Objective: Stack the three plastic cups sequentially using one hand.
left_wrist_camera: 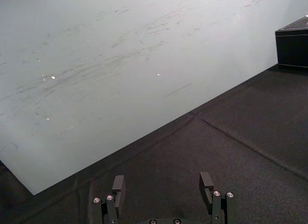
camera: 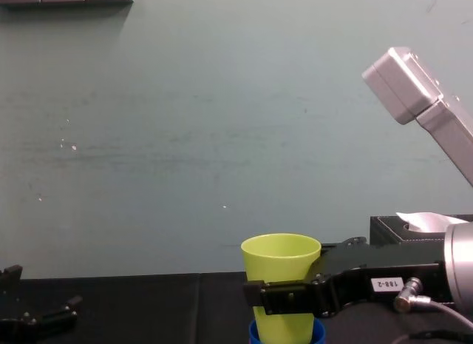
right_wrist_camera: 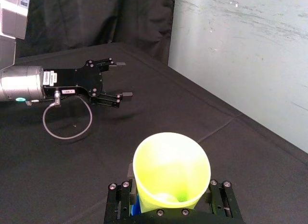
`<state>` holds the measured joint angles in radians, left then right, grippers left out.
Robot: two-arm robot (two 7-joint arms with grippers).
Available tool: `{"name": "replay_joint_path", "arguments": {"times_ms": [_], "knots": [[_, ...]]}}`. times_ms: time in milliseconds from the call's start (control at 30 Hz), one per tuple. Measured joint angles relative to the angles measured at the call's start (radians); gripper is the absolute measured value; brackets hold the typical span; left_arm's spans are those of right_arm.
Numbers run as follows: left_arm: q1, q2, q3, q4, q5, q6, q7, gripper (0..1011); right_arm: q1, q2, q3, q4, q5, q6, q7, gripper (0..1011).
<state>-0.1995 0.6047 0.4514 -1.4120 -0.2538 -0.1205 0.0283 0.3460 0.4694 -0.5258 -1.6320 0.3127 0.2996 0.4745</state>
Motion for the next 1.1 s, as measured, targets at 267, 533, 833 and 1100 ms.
{"name": "replay_joint_path", "arguments": {"times_ms": [267, 533, 833, 1100], "knots": [[0.000, 0.000, 0.000, 0.000, 0.000, 0.000, 0.000, 1012, 0.000, 0.000, 0.000, -0.002, 0.000, 0.000, 0.000, 789], [0.000, 0.000, 0.000, 0.000, 0.000, 0.000, 0.000, 1011, -0.001, 0.001, 0.001, -0.003, -0.001, 0.000, 0.000, 1000], [0.000, 0.000, 0.000, 0.000, 0.000, 0.000, 0.000, 1011, -0.001, 0.001, 0.002, -0.004, -0.001, 0.001, 0.000, 1002], [0.000, 0.000, 0.000, 0.000, 0.000, 0.000, 0.000, 1011, -0.012, 0.005, 0.008, -0.018, -0.009, -0.004, -0.018, 1002]]}}
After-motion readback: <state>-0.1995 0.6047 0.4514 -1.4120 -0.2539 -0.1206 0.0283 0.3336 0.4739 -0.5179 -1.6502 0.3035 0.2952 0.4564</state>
